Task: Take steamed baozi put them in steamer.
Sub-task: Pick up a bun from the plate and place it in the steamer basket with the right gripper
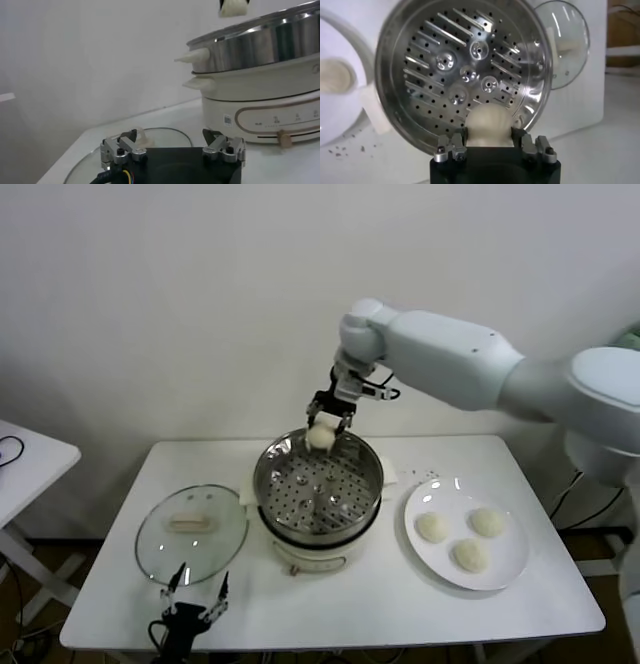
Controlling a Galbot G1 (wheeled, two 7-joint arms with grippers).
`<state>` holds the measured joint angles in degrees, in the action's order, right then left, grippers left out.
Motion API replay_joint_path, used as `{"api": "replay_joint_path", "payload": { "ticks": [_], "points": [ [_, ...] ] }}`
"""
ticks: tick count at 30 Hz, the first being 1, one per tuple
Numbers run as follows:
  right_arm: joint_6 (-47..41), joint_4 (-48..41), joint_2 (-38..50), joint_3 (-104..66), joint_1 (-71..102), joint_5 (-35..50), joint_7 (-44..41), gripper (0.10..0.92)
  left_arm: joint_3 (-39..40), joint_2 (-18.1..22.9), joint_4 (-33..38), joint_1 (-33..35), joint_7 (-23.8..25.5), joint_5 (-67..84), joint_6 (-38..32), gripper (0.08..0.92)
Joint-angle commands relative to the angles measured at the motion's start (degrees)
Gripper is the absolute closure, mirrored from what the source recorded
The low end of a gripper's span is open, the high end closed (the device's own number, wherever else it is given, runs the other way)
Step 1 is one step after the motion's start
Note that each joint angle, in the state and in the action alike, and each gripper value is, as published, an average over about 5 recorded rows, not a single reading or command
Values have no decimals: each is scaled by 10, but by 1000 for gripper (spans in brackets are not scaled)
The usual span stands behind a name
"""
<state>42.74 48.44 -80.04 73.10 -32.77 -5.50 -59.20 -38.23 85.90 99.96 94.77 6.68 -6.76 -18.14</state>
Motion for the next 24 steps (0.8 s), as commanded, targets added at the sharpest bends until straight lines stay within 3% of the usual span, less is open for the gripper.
{"api": "replay_joint_path", "payload": {
  "ticks": [1,13,24],
  "points": [
    [73,-84,-56,-27,65,-75,4,431,-1,1,-4,-1,0,-1,-2,177],
    [73,-130,-79,-48,90,-88,3,422,-1,0,-6,-1,0,-2,-6,177],
    [73,-132,-76,-48,77,-70,-4,220,0,1,-4,0,0,-3,-7,177]
  ]
}}
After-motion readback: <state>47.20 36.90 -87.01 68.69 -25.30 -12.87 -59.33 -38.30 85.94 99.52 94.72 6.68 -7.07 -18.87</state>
